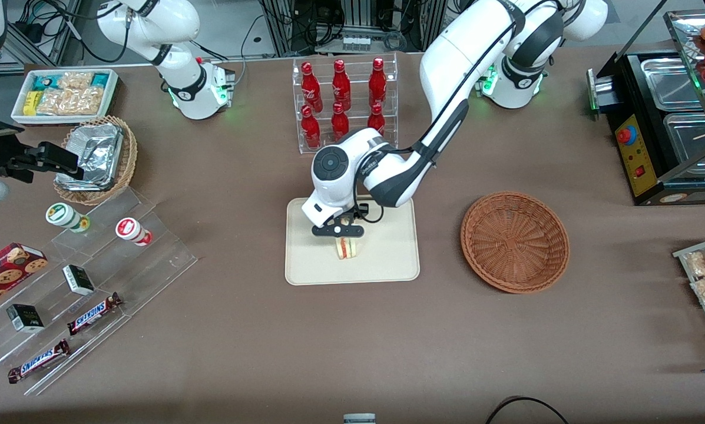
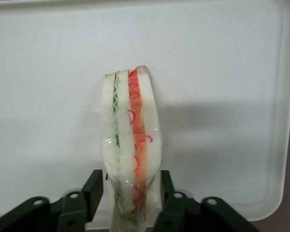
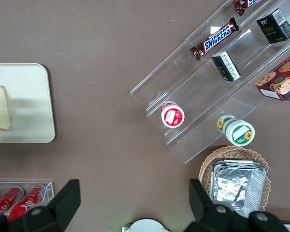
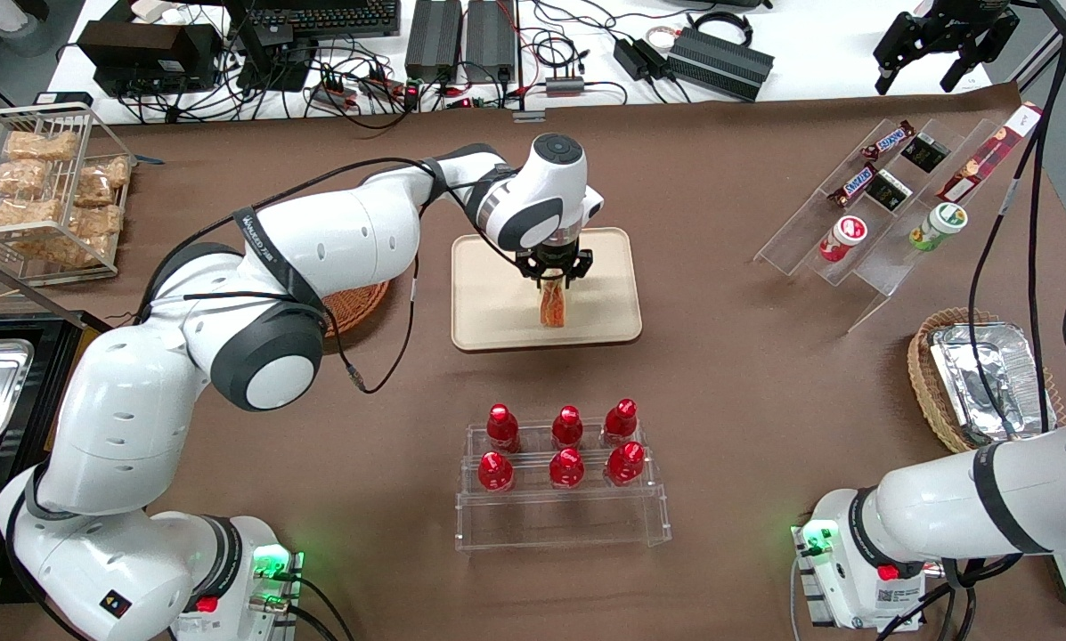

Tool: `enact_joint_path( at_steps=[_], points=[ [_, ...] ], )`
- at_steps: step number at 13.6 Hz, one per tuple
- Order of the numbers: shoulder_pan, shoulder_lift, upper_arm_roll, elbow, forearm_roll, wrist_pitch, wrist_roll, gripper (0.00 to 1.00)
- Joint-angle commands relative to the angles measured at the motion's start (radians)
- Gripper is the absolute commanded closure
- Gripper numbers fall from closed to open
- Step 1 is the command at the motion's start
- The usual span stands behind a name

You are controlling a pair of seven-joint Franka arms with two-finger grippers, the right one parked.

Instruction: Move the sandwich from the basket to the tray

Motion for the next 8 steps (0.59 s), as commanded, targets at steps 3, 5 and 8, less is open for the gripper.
enact_joint_path(
  at_steps=[3, 5, 8],
  points=[
    [0.046, -0.156, 0.016, 0.007, 0.003, -0.176, -0.023, 0.00],
    [0.109, -0.225, 0.014, 0.007, 0.000, -0.274, -0.020, 0.00],
    [0.230, -0.359, 0.014, -0.049, 0.000, -0.319, -0.009, 0.00]
  ],
)
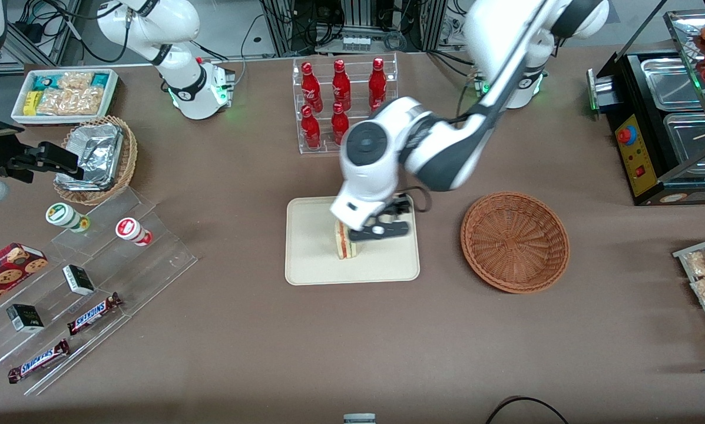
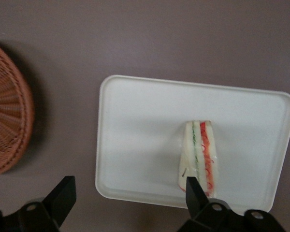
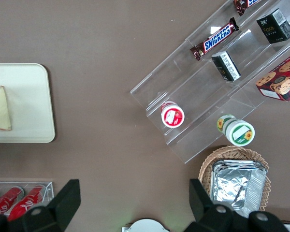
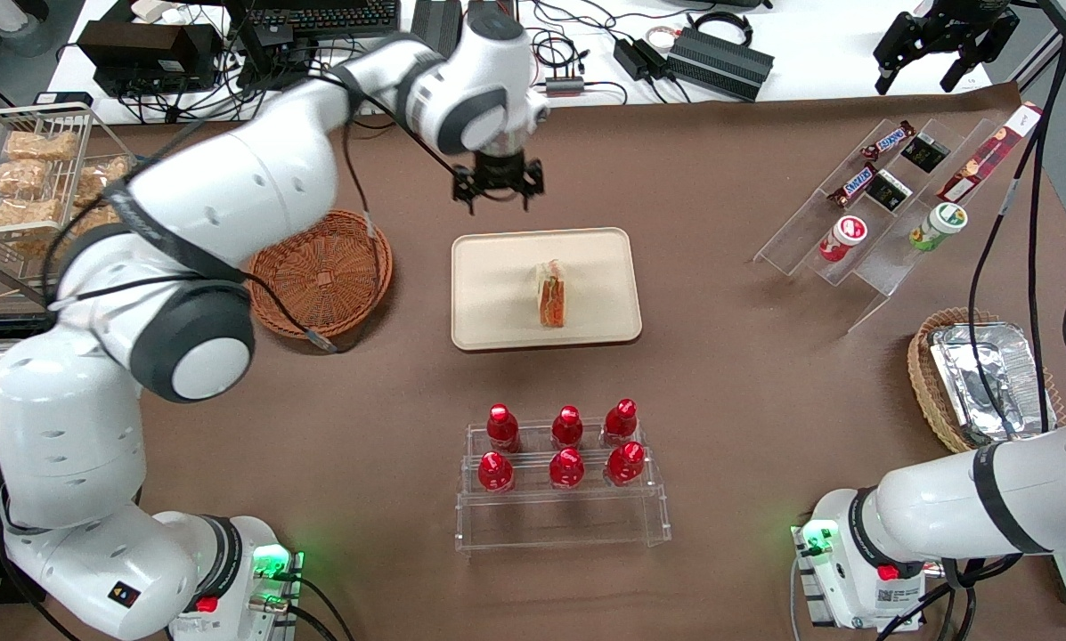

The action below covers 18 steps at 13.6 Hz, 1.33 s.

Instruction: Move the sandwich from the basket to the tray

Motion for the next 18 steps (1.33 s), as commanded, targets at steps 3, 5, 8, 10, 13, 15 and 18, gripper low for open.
enact_joint_path(
  at_steps=[3, 5, 8, 10, 13, 15, 18],
  points=[
    [0.188, -0.237, -0.009, -0.137, 0.000, -0.095, 0.028, 0.00],
    [0.272, -0.293, -0.009, -0.148, -0.001, -0.177, 0.159, 0.00],
    [0.384, -0.388, -0.009, -0.211, -0.033, -0.218, 0.333, 0.00],
    [0.459, -0.457, -0.008, -0.263, -0.067, -0.222, 0.457, 0.00],
    [0.554, -0.541, -0.006, -0.315, -0.098, -0.241, 0.633, 0.00],
    [0.579, -0.567, 0.007, -0.332, -0.098, -0.257, 0.799, 0.00],
    [0.501, -0.558, 0.131, -0.325, -0.098, -0.263, 0.815, 0.00]
  ],
)
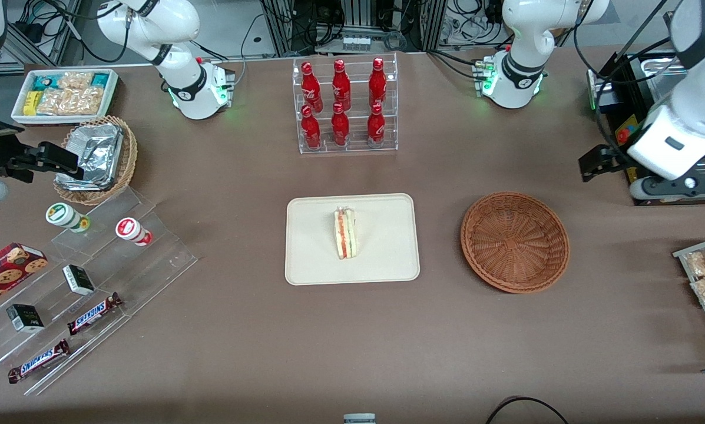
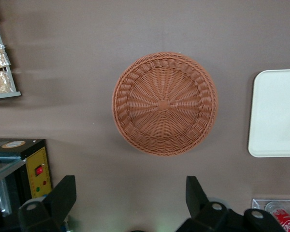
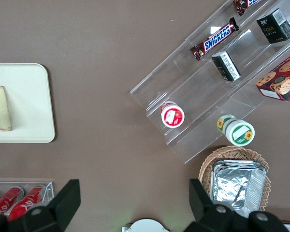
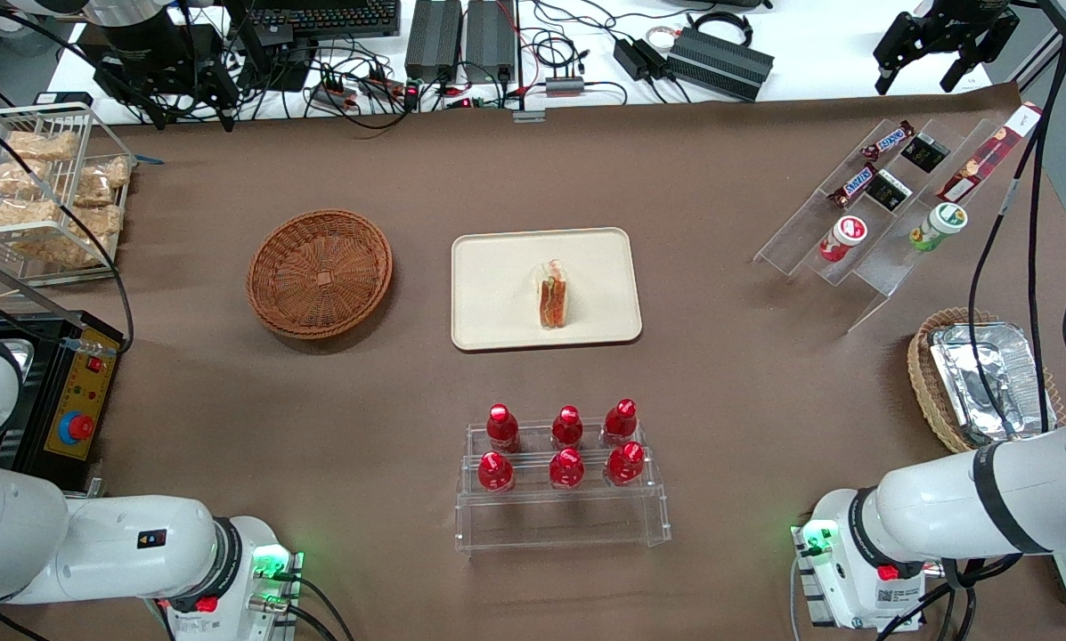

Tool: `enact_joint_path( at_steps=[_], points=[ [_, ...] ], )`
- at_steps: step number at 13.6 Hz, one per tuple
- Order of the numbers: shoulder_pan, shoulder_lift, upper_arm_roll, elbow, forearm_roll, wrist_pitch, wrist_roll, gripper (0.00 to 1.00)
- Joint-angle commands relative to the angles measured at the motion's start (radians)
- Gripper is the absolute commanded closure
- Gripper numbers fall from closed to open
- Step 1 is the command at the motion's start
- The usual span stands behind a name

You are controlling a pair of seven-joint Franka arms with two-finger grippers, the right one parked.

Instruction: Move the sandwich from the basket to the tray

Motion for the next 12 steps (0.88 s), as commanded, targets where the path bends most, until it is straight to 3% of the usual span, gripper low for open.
enact_joint_path(
  at_steps=[1, 12],
  points=[
    [-0.053, -0.003, 0.070, -0.008, -0.011, -0.005, 0.024, 0.00],
    [-0.060, 0.009, 0.115, 0.043, -0.059, -0.042, 0.051, 0.00]
  ],
)
